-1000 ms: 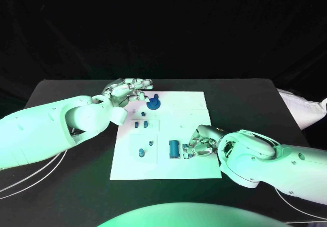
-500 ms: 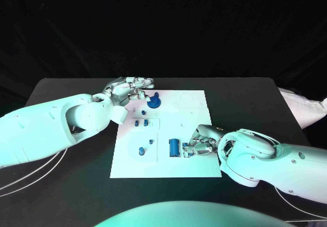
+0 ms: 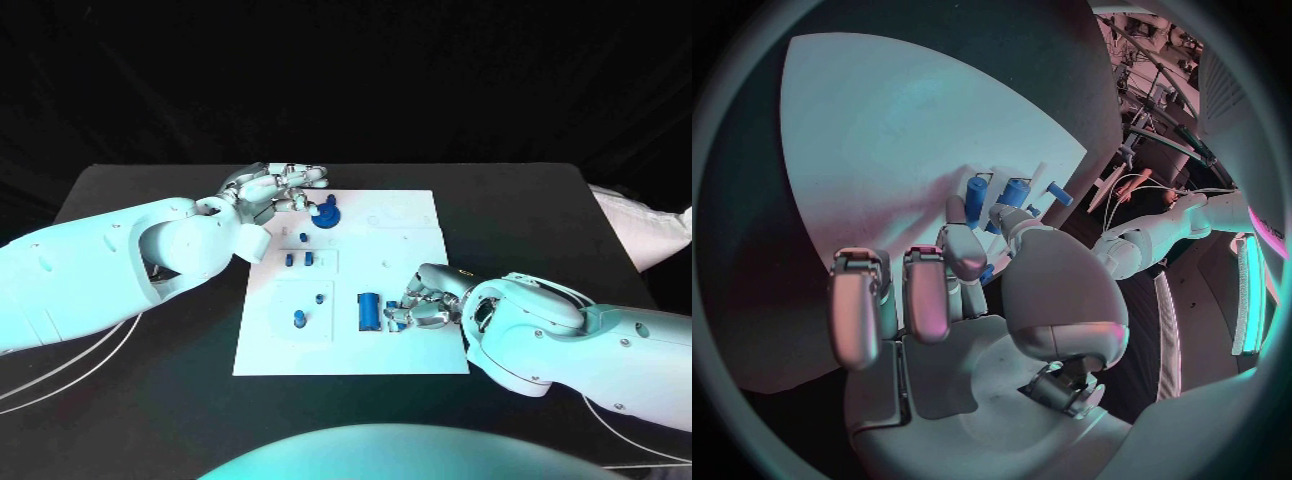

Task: Assemble the parts on the task board

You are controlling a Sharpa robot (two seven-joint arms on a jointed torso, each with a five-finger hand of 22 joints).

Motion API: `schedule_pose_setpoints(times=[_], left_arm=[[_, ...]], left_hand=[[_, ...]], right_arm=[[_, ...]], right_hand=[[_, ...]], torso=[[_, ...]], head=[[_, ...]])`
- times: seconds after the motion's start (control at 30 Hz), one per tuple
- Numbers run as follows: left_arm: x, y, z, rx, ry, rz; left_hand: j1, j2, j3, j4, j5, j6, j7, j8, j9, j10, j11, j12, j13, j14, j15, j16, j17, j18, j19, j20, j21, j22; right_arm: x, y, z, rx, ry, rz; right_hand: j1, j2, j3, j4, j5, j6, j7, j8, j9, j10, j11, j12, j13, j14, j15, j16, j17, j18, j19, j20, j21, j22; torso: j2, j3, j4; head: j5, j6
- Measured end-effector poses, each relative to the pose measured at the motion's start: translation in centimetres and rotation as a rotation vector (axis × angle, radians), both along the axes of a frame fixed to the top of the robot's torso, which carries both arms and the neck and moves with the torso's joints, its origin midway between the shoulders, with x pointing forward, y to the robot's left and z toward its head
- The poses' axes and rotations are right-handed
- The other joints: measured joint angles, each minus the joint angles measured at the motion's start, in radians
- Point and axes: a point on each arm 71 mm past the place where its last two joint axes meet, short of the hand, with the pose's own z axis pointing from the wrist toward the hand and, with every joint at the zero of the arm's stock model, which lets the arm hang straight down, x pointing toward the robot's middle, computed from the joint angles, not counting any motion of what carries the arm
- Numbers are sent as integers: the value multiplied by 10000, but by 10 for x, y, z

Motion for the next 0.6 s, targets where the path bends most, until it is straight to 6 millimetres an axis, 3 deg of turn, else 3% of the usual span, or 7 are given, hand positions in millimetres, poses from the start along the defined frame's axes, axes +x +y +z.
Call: schedule_pose_setpoints(times=[0.6], left_arm=[[-1,0,0,74,-6,-100]], left_hand=[[39,39,-28,-27,0,0,0,35,1,0,0,0,-8,-1,1,41,-2,0,0,0,0,-2]], right_arm=[[-3,-1,2,15,8,64]], right_hand=[[1,-1,-205,70,0,-1,0,0,11,0,1,0,31,0,0,0,-2,-1,0,0,0,-2]], torso=[[4,0,1]], head=[[9,-43]])
